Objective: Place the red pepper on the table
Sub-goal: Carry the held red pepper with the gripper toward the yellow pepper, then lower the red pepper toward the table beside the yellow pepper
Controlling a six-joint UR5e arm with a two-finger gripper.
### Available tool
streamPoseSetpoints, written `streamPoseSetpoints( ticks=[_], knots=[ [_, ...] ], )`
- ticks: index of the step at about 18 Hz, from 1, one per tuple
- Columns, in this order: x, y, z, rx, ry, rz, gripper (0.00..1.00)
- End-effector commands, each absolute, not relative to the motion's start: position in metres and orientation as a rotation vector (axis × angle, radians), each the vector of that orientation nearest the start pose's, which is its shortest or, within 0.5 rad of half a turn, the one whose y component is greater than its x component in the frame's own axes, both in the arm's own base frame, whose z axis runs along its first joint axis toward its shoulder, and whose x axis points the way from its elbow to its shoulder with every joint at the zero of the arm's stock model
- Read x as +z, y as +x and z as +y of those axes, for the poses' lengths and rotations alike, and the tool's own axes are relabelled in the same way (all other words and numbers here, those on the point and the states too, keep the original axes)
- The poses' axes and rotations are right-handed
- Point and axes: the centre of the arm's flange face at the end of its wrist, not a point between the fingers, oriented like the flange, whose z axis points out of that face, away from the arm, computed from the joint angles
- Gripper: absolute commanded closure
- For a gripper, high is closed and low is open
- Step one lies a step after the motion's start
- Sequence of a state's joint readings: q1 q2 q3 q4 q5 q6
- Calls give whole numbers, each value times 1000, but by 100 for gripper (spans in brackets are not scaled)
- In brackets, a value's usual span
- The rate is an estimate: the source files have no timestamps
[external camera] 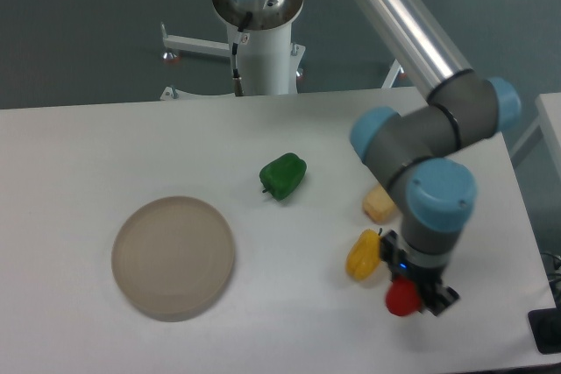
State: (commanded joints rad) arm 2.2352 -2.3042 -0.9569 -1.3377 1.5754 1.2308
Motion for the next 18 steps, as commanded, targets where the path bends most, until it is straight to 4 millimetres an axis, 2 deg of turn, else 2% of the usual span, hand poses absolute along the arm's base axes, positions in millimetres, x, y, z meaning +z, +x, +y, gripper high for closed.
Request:
streamPoseSetpoints(
  ticks=[4, 7, 9, 10, 12, 18],
  knots=[
    [347, -320, 709, 114, -2993, 706, 55],
    [343, -296, 719, 104, -3018, 553, 55],
    [336, -293, 720, 102, -3012, 448, 56],
    [326, -290, 720, 89, -3011, 416, 56],
    [314, -288, 718, 76, -3024, 417, 56],
    [297, -287, 722, 30, -3041, 330, 56]
  ],
)
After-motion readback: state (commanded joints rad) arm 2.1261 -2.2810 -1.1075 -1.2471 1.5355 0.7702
